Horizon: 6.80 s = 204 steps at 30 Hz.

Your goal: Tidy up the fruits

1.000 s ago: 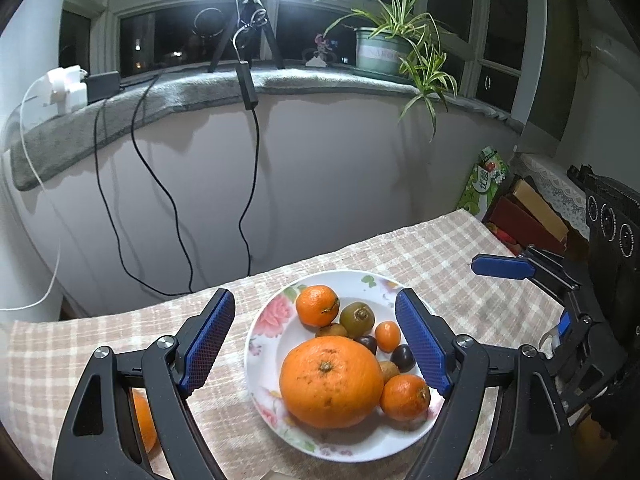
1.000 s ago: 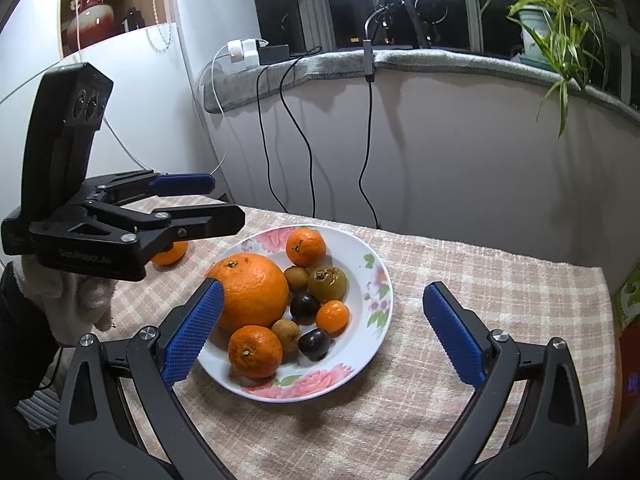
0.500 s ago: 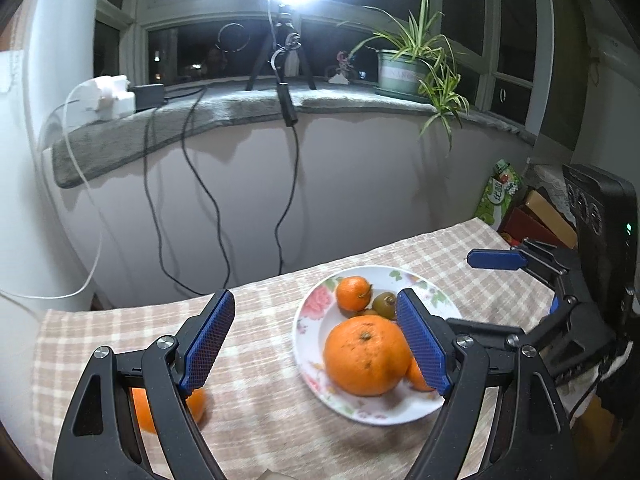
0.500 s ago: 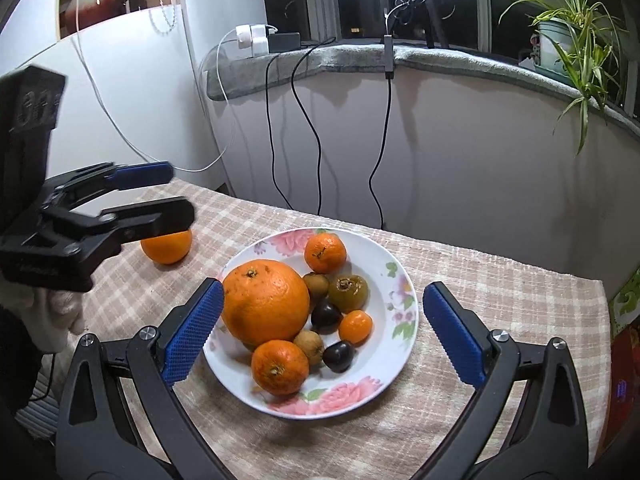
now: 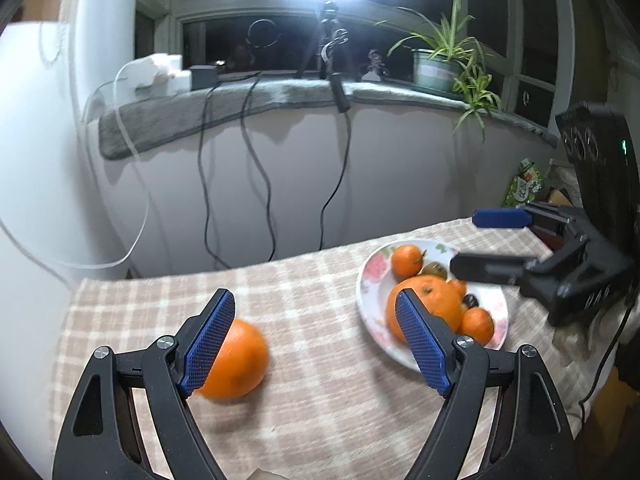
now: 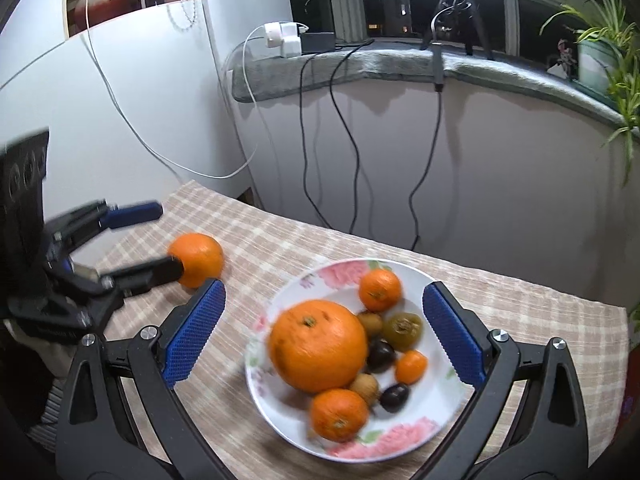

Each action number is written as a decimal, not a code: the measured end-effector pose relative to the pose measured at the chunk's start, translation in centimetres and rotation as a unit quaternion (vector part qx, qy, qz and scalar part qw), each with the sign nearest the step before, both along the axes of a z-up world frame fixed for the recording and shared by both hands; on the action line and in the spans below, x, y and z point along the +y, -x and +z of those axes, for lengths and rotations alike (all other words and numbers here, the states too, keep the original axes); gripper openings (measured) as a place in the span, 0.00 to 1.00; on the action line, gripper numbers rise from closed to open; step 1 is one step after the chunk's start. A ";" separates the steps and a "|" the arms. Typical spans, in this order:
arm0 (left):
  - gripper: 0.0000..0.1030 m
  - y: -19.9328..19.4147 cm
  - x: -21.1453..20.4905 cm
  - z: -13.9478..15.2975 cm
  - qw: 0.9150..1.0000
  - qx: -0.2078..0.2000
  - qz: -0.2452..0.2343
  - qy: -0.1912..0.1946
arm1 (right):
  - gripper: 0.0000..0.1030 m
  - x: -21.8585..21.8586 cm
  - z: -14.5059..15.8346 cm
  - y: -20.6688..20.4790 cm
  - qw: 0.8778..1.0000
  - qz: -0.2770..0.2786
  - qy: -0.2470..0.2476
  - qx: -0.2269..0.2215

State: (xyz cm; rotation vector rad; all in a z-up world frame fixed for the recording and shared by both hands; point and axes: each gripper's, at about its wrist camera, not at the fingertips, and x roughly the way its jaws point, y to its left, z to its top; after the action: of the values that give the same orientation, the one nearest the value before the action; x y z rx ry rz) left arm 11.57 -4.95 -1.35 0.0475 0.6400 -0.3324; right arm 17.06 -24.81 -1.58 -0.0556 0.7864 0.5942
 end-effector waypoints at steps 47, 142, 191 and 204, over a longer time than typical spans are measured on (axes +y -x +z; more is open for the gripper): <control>0.79 -2.2 8.0 -7.4 0.981 0.123 0.065 0.137 | 0.76 16.2 -10.3 -6.1 0.952 0.086 -0.066 0.285; 0.76 -1.9 -18.1 -2.9 0.985 0.077 -0.146 0.050 | 0.69 -13.0 -5.5 -2.0 0.958 -0.099 -0.151 0.224; 0.79 3.3 -11.9 -0.1 0.993 0.034 -0.103 0.047 | 0.79 -12.8 -0.5 3.3 0.982 -0.122 -0.112 0.093; 0.80 4.5 -9.8 0.2 0.996 0.020 -0.069 0.046 | 0.94 -12.4 0.3 6.3 0.985 -0.159 -0.068 0.018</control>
State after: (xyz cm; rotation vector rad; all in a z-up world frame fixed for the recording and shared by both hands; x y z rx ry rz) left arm 7.06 -14.76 -1.14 -0.0024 0.6627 -0.4963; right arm 10.75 -37.26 -1.29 0.2045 0.7686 0.3445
